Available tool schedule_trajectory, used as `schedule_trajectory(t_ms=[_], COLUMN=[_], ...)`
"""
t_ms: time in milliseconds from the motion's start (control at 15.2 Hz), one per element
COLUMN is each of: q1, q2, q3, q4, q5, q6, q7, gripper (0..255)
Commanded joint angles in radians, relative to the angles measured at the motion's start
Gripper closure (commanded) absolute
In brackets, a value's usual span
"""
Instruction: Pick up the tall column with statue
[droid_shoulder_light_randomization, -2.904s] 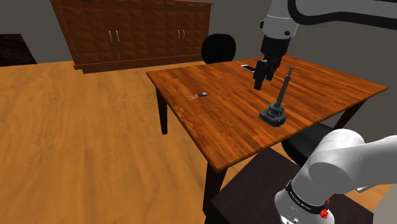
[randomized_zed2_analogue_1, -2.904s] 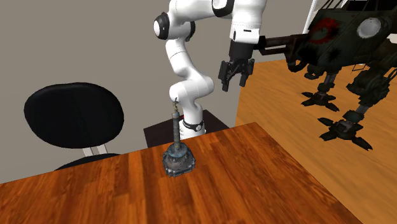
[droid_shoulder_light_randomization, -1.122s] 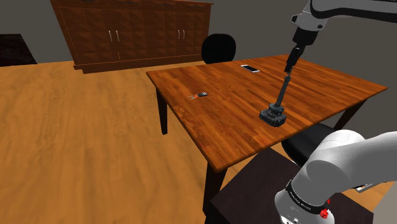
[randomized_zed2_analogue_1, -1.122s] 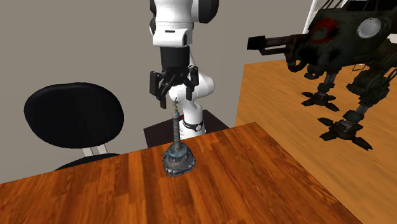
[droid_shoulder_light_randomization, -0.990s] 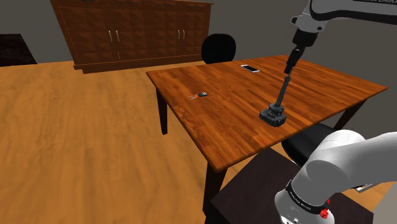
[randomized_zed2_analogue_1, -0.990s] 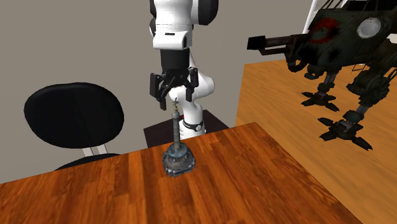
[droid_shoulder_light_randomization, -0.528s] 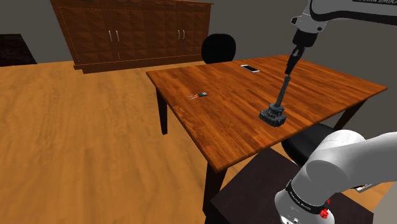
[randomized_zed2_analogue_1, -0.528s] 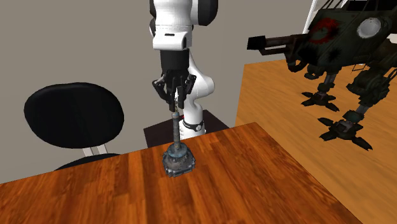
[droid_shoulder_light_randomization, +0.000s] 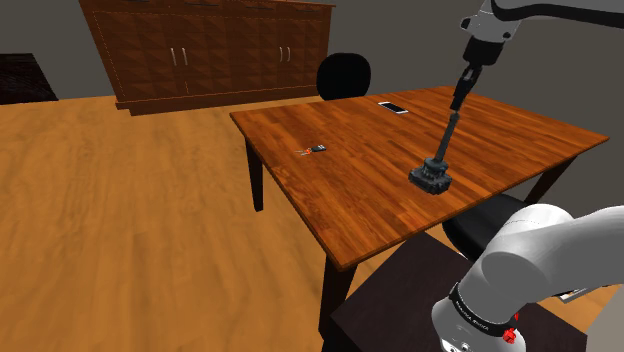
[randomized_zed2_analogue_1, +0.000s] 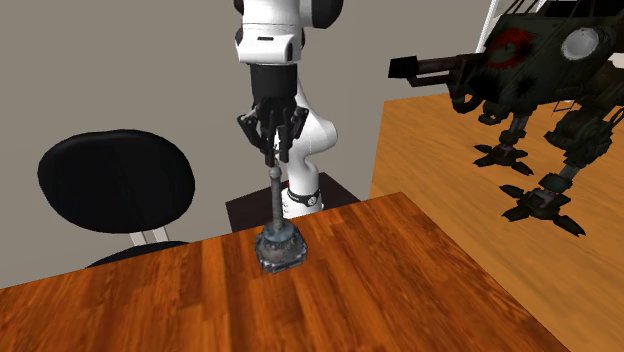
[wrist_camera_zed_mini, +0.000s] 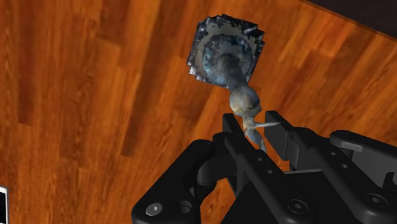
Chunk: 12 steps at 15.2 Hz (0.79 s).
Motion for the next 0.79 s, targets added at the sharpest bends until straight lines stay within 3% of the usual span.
schedule_trajectory(t_ms=[0,726], q1=[0.003,0.015], q2=[0.009,0.065], q3=[0.004,0.015], q4=[0.035,0.201], q5=[0.005,0.024], q6=[-0.026,-0.135], q7=[-0.003,-0.022], gripper=[255,255])
